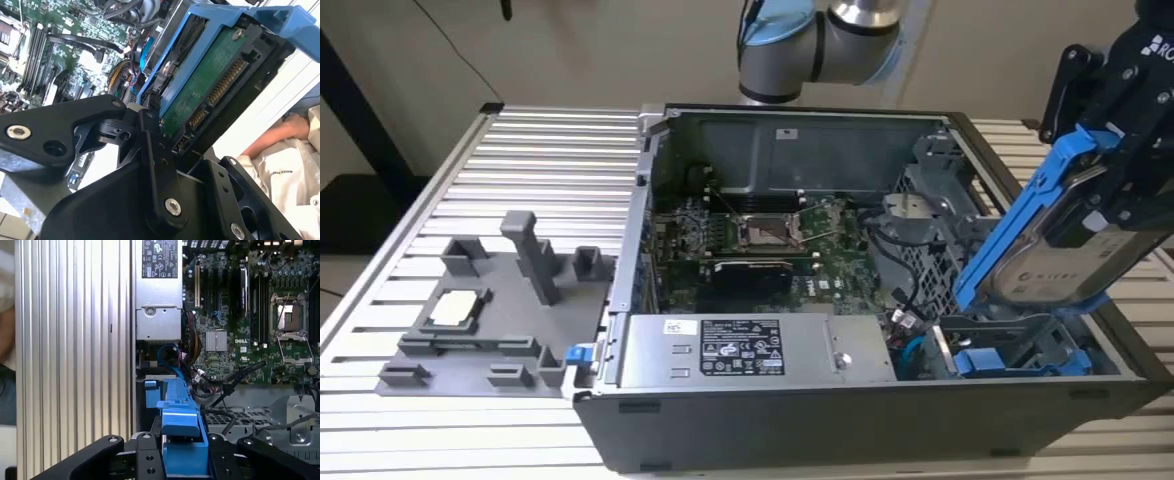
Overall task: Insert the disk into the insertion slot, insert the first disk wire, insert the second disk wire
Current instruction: 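Insert the disk into the insertion slot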
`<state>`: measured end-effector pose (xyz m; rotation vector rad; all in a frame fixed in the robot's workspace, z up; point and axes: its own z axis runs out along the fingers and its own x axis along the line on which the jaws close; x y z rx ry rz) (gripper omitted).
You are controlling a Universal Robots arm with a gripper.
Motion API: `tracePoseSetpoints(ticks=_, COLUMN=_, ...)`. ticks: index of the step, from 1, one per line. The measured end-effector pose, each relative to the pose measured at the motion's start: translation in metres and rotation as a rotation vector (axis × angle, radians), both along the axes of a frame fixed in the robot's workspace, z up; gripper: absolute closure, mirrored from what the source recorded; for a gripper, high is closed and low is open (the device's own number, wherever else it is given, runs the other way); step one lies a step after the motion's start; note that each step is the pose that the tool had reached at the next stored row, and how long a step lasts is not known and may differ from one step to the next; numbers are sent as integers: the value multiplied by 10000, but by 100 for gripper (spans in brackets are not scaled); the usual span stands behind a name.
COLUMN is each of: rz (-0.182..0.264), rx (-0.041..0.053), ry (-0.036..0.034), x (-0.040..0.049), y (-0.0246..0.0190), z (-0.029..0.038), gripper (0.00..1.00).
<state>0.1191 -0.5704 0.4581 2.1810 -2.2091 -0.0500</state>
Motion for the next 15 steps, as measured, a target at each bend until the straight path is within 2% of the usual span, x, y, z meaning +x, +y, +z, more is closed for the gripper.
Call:
tracePoseSetpoints(ticks=8, rz=49, rx=2, ry=0, x=2, y=-1, z=-11, gripper=67)
tracePoseSetpoints(ticks=15, rz=50, rx=1, ry=0, x=46, y=-10, z=-66, gripper=67)
